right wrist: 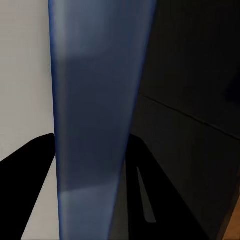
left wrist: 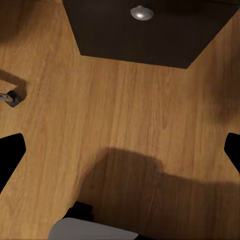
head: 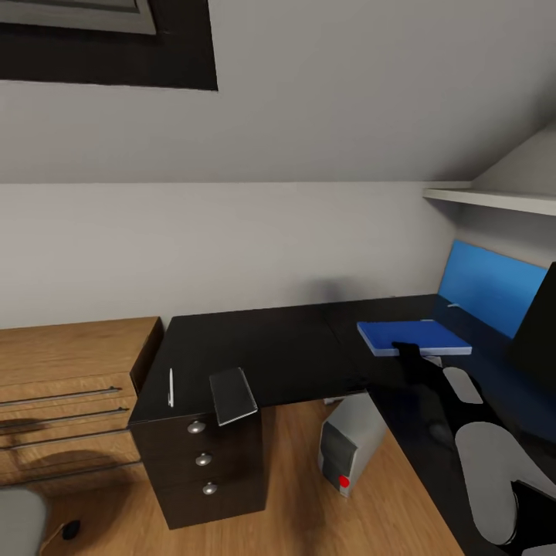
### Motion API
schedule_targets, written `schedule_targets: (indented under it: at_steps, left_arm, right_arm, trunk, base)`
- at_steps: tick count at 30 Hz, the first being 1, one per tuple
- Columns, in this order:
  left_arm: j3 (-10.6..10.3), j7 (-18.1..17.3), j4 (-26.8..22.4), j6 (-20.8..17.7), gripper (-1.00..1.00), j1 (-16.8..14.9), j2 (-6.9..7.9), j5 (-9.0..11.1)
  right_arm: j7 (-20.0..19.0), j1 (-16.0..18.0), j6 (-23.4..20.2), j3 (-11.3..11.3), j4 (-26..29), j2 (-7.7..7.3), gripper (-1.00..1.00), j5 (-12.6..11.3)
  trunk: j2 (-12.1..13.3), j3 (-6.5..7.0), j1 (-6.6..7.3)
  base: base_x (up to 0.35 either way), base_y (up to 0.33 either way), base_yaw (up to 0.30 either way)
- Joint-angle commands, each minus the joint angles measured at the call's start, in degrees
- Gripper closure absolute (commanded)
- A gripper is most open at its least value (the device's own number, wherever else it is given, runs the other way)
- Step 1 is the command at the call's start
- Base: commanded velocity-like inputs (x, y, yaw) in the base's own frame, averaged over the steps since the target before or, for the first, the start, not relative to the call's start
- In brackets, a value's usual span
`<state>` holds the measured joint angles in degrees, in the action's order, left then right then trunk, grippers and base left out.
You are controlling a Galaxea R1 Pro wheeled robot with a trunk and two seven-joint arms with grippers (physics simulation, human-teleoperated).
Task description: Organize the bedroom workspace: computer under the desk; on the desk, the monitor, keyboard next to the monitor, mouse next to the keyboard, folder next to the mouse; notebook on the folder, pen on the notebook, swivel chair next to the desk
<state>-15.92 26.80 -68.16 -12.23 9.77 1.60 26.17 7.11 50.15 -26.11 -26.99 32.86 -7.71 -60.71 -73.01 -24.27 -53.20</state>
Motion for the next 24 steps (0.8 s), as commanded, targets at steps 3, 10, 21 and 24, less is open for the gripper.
schedule_targets:
  at_steps: [3, 10, 21, 24]
  left_arm:
    - [-0.2, 0.4, -0.1, -0.2, -1.00, 0.0, 0.07, 0.4]
    - [-0.2, 0.4, -0.1, -0.2, -1.00, 0.0, 0.07, 0.5]
    - [-0.2, 0.4, -0.1, -0.2, -1.00, 0.0, 0.07, 0.5]
    - [-0.2, 0.4, -0.1, -0.3, -1.00, 0.0, 0.07, 0.5]
  right_arm:
    - [0.6, 0.0, -0.3, -0.2, 0.1, 0.06, 1.00, -0.6]
    - [0.6, 0.0, -0.3, -0.2, 0.2, 0.22, 1.00, -0.6]
    - [0.4, 0.0, -0.1, -0.2, -0.1, 0.62, 1.00, -0.6]
    - [0.4, 0.0, -0.1, -0.2, -0.3, 0.88, 1.00, -0.5]
  trunk:
    - [0.0, -0.05, -0.03]
    - [0.0, -0.05, -0.03]
    - [0.0, -0.05, -0.03]
    - [0.0, -0.05, -0.03]
  base:
    - [0.128, 0.000, 0.000]
    - [0.003, 0.043, 0.000]
    - [-0.062, 0.127, -0.004]
    - [-0.004, 0.008, -0.118]
